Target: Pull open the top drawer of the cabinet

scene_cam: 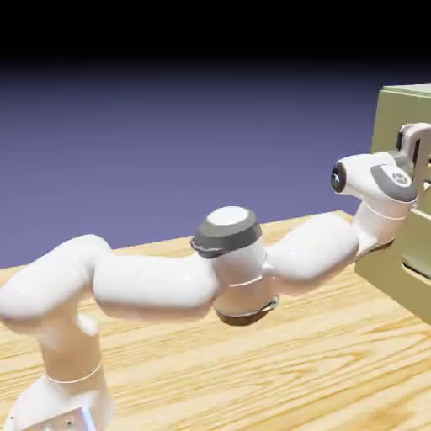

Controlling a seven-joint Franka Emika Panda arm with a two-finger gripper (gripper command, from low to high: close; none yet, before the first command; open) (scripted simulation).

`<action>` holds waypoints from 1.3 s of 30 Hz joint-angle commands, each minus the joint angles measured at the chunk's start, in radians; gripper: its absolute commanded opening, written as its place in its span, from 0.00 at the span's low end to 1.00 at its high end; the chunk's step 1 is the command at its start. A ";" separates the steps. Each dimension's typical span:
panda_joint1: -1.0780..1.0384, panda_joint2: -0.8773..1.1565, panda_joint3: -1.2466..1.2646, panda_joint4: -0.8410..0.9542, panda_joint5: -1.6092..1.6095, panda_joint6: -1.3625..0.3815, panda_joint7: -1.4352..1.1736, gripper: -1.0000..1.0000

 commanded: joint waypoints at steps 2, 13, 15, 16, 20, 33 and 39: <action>0.044 0.008 0.002 0.073 0.017 0.027 -0.034 0.50; -0.118 0.009 0.024 -0.202 -0.060 -0.083 0.060 0.00; -0.161 0.009 0.029 -0.274 -0.073 -0.111 0.079 0.00; -0.183 0.009 0.032 -0.310 -0.079 -0.126 0.088 0.00; -0.271 0.009 0.043 -0.455 -0.097 -0.182 0.120 0.00; -0.575 0.011 0.090 -0.926 -0.113 -0.349 0.196 0.00; -0.612 0.154 0.148 -1.034 -0.117 -0.420 0.067 0.00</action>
